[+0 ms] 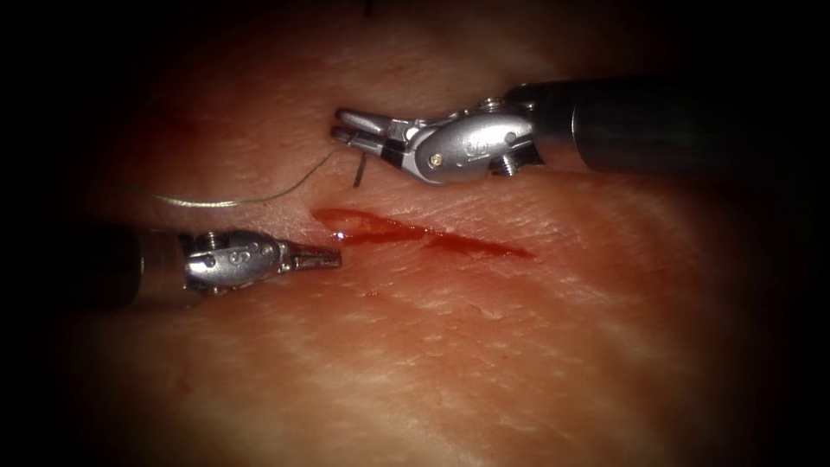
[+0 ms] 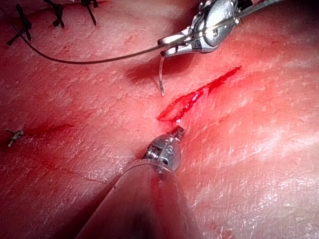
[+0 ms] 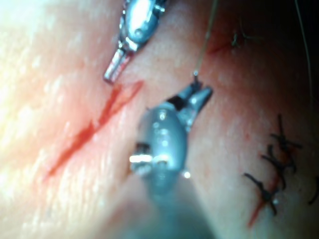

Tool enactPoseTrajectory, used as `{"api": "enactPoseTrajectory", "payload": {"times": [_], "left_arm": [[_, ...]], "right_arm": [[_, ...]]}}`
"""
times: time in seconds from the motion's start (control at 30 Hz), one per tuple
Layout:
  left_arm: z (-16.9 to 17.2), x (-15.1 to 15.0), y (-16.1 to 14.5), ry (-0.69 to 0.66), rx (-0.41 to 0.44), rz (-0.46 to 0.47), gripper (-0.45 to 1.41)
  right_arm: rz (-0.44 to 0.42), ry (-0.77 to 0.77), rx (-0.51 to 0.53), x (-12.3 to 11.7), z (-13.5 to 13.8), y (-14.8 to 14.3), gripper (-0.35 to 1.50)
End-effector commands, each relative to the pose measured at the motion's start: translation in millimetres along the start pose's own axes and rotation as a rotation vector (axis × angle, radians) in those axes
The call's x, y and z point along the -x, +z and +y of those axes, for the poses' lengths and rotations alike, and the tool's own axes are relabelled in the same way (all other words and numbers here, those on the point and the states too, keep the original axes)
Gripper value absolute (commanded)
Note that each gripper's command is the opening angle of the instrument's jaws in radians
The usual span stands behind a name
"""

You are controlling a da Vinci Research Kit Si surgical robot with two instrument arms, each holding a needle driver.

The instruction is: Wound Closure

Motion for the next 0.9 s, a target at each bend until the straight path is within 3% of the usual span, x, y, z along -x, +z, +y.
{"api": "enactPoseTrajectory", "payload": {"times": [0.03,0.23,0.4,0.9], "left_arm": [[0.3,0.5,0.8,-0.001,0.003,0.000,-0.41],[0.3,0.4,0.8,-0.001,0.003,0.000,-0.41],[0.3,0.5,0.7,-0.001,0.004,0.000,-0.41],[0.3,0.5,0.7,-0.001,0.005,-0.003,-0.41]], "right_arm": [[0.012,0.000,-0.010,0.3,-0.3,1.1,-0.35],[0.009,0.034,-0.050,0.4,-1.0,1.9,-0.35],[-0.008,0.191,-0.069,1.1,-1.7,1.8,-0.35],[0.003,0.462,0.006,1.6,-1.0,1.0,-0.35]]}}
